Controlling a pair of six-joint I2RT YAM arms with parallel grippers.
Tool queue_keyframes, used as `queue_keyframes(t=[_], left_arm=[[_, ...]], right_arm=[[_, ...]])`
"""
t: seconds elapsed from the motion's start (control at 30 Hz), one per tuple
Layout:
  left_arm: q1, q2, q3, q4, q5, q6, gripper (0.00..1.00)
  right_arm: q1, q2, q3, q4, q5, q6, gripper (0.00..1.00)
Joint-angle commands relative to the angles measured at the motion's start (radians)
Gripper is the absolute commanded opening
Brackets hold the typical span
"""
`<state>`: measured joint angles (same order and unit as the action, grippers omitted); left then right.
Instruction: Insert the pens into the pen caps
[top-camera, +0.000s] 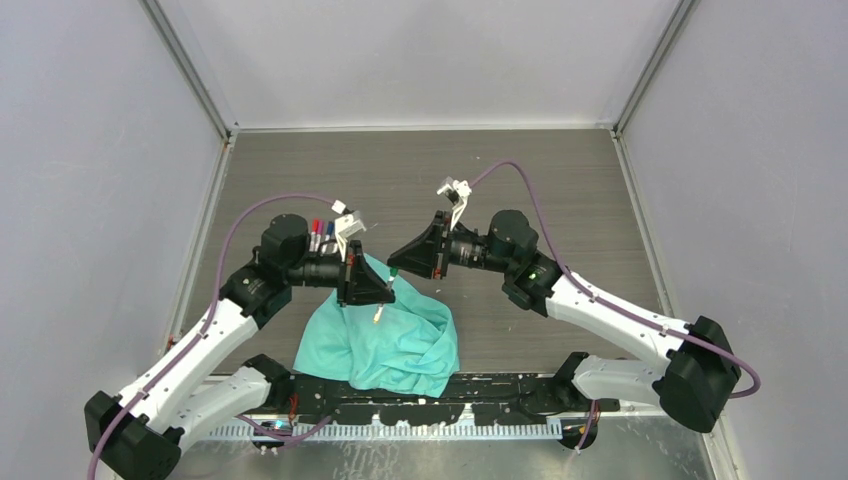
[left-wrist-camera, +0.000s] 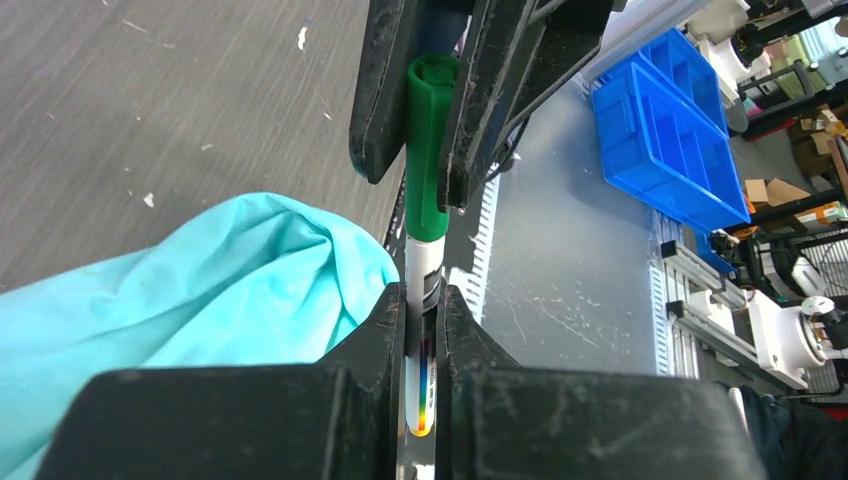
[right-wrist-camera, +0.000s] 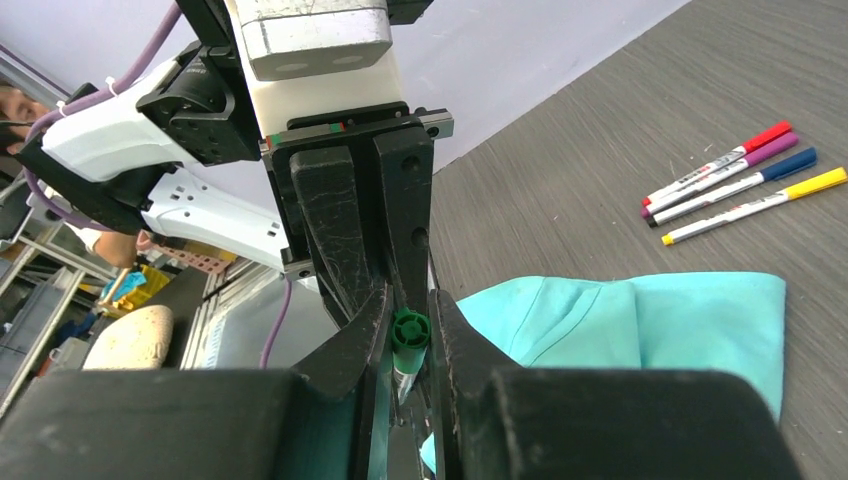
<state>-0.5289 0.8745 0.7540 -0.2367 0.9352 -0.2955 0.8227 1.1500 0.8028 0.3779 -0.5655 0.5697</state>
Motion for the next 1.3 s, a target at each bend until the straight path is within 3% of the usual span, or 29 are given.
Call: queue_keyframes(t=[0.0,0.27,0.67,1.1,1.27], left_arm=[[0.009,-0.037,0.057,0.233,-0.048,-0.01,0.0],[0.018,-0.056,0.051,0.235,-0.081,-0.008,0.0],[0.054,-0.088,0.02,0.324,-0.075,-0.074,0.0],[0.097,-0.094,0.0,0.416,-0.029,-0.142,0.0],[0.107,-0.088,0.007,0.384,-0.038,-0.117,0.0]], right_arm=[[0.098,0.041,-0.094,-0.105,-0.124,0.033,0.01],[0.169,0.075,-0.163,-0.03,-0.125,0.097,0.01],[0.207,0.056,-0.185,-0.122,-0.153,0.059,0.01],[0.264,0.07,-0.169,-0.202,-0.294,0.015,0.01],[0.27,0.047,-0.165,-0.245,-0.251,0.008,0.0]])
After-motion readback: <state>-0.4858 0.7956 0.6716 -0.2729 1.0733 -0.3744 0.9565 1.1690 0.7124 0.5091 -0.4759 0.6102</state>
